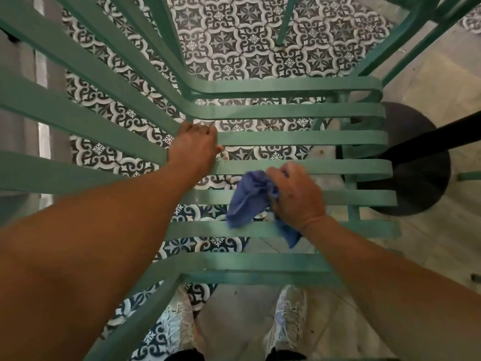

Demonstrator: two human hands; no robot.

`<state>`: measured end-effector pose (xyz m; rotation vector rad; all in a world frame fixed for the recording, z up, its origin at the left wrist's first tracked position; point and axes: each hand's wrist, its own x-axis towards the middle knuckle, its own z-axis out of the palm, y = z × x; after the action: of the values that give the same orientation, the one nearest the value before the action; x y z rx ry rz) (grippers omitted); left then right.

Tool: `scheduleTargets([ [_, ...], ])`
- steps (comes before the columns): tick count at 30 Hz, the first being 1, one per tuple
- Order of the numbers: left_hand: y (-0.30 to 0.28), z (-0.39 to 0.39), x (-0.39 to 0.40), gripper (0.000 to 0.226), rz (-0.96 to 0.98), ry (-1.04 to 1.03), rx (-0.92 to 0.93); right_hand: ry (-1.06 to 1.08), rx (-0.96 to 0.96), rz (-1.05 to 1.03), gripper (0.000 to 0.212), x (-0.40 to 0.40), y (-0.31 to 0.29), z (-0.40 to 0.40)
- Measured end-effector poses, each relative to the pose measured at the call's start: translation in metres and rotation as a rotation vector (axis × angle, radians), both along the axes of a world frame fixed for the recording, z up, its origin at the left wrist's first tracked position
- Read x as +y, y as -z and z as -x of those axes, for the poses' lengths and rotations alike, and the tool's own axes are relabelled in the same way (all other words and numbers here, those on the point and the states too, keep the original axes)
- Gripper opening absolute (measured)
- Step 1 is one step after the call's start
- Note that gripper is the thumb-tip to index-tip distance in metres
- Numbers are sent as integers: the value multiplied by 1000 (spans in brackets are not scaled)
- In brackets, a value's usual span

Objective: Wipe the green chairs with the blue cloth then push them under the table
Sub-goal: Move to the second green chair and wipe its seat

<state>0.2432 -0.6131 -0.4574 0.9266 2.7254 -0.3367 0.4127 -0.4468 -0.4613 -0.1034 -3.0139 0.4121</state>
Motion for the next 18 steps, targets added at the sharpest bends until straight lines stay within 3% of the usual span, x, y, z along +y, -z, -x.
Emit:
scheduleTargets([
  [4,7,3,-2,47,-30,-23,-14,520,59,-135,29,93,-4,-30],
  [7,8,3,-1,45,-31,6,-12,785,144,-16,25,58,4,-8],
  [10,8,3,-2,41,-28,1,-25,515,158,82,2,-38,13,55],
  [13,7,4,-5,38,13,24,-41,243,122,134,14,-104,21,85],
  [16,1,2,-3,37,-26,21,-29,71,167,90,11,-66,20,63],
  [18,-3,1,0,42,-37,20,-31,131,173,19,15,-14,16,41],
])
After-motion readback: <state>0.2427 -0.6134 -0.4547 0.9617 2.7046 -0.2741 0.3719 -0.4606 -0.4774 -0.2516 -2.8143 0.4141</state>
